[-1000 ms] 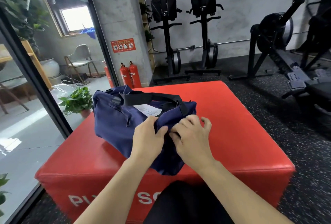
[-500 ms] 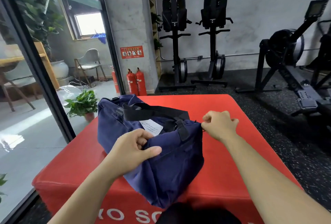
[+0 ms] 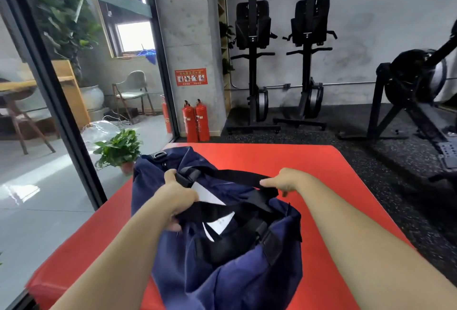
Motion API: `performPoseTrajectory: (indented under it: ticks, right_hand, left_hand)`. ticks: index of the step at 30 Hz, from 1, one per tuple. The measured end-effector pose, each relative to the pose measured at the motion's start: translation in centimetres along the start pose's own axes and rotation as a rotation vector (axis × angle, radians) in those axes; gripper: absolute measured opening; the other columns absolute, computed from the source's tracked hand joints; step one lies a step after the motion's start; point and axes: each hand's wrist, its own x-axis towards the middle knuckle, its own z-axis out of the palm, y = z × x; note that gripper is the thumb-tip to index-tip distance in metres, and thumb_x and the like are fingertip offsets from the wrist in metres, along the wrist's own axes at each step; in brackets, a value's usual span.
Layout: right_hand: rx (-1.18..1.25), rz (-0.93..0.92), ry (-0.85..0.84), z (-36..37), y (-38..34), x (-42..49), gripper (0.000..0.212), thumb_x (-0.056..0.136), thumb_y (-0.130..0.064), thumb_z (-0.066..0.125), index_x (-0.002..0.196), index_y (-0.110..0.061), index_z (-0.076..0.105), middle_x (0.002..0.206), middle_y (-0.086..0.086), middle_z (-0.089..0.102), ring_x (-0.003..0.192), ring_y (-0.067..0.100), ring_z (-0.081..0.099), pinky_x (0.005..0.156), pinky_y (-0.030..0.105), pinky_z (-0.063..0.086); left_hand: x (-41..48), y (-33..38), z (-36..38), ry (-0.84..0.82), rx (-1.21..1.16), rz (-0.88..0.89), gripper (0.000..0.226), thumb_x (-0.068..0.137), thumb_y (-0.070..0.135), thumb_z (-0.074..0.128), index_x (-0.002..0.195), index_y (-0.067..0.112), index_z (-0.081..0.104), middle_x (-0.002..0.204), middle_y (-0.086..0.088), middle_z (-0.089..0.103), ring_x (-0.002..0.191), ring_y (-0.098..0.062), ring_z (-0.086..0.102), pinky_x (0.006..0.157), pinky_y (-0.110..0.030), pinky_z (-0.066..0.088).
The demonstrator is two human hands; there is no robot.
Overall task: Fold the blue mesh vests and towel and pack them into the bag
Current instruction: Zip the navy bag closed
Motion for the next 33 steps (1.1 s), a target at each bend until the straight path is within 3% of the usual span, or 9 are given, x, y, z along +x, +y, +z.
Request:
performPoseTrajectory:
  ticks: [2,6,8,11,15,19,23,28,33]
  right_hand:
    - [0.040,0.010,-0.074,0.3,-0.3,0.9,0.033,0.095,-0.039,0.060,0.103,-0.007,0.053,0.081,0.008,0.059,0.068,0.023,0.055,0.055,0.020,0.044]
    - [0.088,0.012,-0.104,0.9,-1.1,2.9,0.020,0.087,-0.019,0.072,0.086,-0.004,0.058,0.085,0.010,0.059,0.066,0.020,0.052,0.046,0.017,0.040]
    - [-0.001,0.012,-0.114,0.9,-1.8,2.9,0.021,0.089,-0.009,0.067,0.072,-0.004,0.055,0.072,0.008,0.054,0.055,0.016,0.046,0.033,0.013,0.031]
    - [-0.079,-0.022,-0.078,0.6,-2.4,2.8,0.009,0.088,-0.013,0.066,0.087,-0.005,0.062,0.083,0.008,0.057,0.058,0.016,0.047,0.042,0.019,0.033]
    - [-0.046,-0.009,-0.148,0.8,-2.6,2.0,0.031,0.085,-0.036,0.073,0.094,-0.008,0.064,0.086,0.005,0.060,0.071,0.019,0.054,0.062,0.024,0.042]
    - [-0.203,-0.049,-0.080,1.3,-3.2,1.1,0.021,0.089,-0.023,0.065,0.103,-0.008,0.062,0.096,0.007,0.059,0.076,0.022,0.054,0.054,0.025,0.039]
    - [-0.135,-0.096,-0.042,-0.4,-3.6,-1.7,0.012,0.092,-0.018,0.056,0.090,-0.006,0.055,0.075,0.002,0.050,0.058,0.016,0.043,0.042,0.021,0.029]
    - [-0.077,-0.049,-0.028,-0.9,-2.3,-5.5,0.017,0.093,-0.014,0.052,0.077,-0.010,0.048,0.069,0.001,0.040,0.052,0.015,0.033,0.035,0.016,0.021]
    - [-0.008,-0.033,0.008,0.5,-1.2,-8.5,0.025,0.094,-0.011,0.045,0.071,-0.011,0.035,0.070,0.004,0.036,0.055,0.016,0.035,0.032,0.011,0.027]
  left_hand:
    - [1.3,0.0,0.3,0.017,0.033,0.022,0.096,0.077,0.004,0.060,0.148,0.037,0.005,0.101,-0.015,0.055,0.082,-0.035,0.063,0.057,-0.047,0.060]
    - [3.1,0.1,0.6,0.120,0.209,0.105,0.078,0.076,0.000,0.058,0.141,0.010,0.017,0.085,-0.007,0.047,0.074,-0.022,0.053,0.074,-0.040,0.059]
    - [3.7,0.2,0.8,0.119,0.191,0.100,0.073,0.076,0.000,0.058,0.137,0.010,0.020,0.087,-0.007,0.047,0.075,-0.021,0.052,0.069,-0.036,0.056]
    - [4.2,0.9,1.0,0.087,0.156,0.120,0.077,0.077,-0.002,0.059,0.141,0.013,0.019,0.088,-0.007,0.048,0.077,-0.021,0.052,0.052,-0.027,0.045]
    - [4.7,2.0,1.1,0.078,0.121,0.154,0.080,0.078,-0.004,0.060,0.145,0.014,0.018,0.096,-0.010,0.049,0.090,-0.028,0.053,0.050,-0.029,0.042]
    - [4.8,1.7,1.2,0.067,0.098,0.173,0.079,0.078,-0.004,0.058,0.144,0.015,0.019,0.106,-0.013,0.051,0.094,-0.029,0.053,0.058,-0.030,0.045]
    - [5.5,2.5,1.2,0.061,0.142,0.243,0.074,0.081,-0.001,0.057,0.144,0.013,0.020,0.104,-0.013,0.052,0.095,-0.029,0.052,0.074,-0.034,0.049]
    - [5.4,6.0,2.6,-0.034,0.248,0.411,0.073,0.085,0.000,0.052,0.147,0.020,0.020,0.081,-0.007,0.045,0.072,-0.021,0.048,0.055,-0.029,0.040]
    - [5.0,9.2,5.6,-0.149,0.293,0.560,0.070,0.084,-0.006,0.047,0.143,0.021,0.023,0.081,-0.008,0.045,0.063,-0.021,0.047,0.047,-0.026,0.035]
